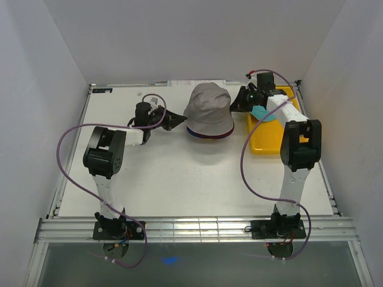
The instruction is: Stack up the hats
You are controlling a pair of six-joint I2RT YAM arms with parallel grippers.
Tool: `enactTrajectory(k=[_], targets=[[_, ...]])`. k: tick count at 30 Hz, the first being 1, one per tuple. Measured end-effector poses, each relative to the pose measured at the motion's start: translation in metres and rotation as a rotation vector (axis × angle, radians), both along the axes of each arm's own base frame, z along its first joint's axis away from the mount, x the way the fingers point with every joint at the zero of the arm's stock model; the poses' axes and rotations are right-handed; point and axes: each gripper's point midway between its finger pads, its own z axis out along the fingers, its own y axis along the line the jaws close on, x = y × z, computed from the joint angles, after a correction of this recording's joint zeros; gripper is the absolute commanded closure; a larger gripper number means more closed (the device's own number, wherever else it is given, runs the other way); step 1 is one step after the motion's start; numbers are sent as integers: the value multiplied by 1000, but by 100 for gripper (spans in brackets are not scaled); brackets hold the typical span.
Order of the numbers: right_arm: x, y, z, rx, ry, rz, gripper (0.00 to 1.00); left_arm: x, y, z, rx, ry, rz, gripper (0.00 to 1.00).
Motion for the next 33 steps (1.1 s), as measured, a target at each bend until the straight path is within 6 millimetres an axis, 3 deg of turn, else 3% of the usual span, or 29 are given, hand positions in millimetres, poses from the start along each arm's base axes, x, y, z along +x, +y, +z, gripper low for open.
enactTrajectory(k=[20, 24, 25, 28, 33], targets=[[-14, -1, 0, 15, -35, -18, 92, 14, 8, -11, 98, -47, -53, 100], [-21, -4, 5, 12, -40, -34, 92, 22, 9, -6, 124, -63, -64, 72], [-25, -5, 6, 12, -38, -39, 92, 25, 10, -5, 132, -65, -63, 59], [-35, -7, 9, 18, -36, -51, 92, 33, 17, -1, 149, -67, -44, 48], [-47, -6, 9, 32, -35, -61, 92, 38, 32, -4, 169, -47, -13, 44]])
